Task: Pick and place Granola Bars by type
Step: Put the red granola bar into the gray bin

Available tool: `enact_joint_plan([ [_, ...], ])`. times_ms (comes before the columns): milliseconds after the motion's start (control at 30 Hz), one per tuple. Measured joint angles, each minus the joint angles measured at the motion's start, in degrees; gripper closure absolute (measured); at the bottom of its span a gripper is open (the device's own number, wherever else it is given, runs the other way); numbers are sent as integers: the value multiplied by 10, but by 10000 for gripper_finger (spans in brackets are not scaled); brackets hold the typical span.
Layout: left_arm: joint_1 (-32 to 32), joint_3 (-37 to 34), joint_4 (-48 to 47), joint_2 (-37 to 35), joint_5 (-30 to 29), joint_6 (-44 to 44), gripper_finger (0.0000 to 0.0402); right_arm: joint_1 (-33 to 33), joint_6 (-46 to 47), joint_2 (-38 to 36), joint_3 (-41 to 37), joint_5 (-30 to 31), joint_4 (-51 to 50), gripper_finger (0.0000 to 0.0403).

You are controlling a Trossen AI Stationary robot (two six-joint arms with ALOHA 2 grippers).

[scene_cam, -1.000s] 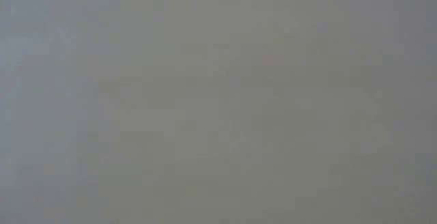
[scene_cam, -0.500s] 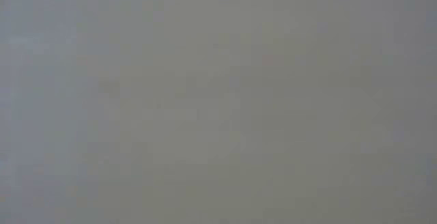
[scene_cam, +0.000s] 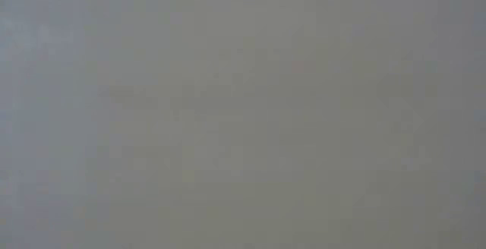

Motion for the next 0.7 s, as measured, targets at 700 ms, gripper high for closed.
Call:
enact_joint_plan([
  [700,0,214,-53,162,13,62,401,0,21,135,192,35,-20,394],
])
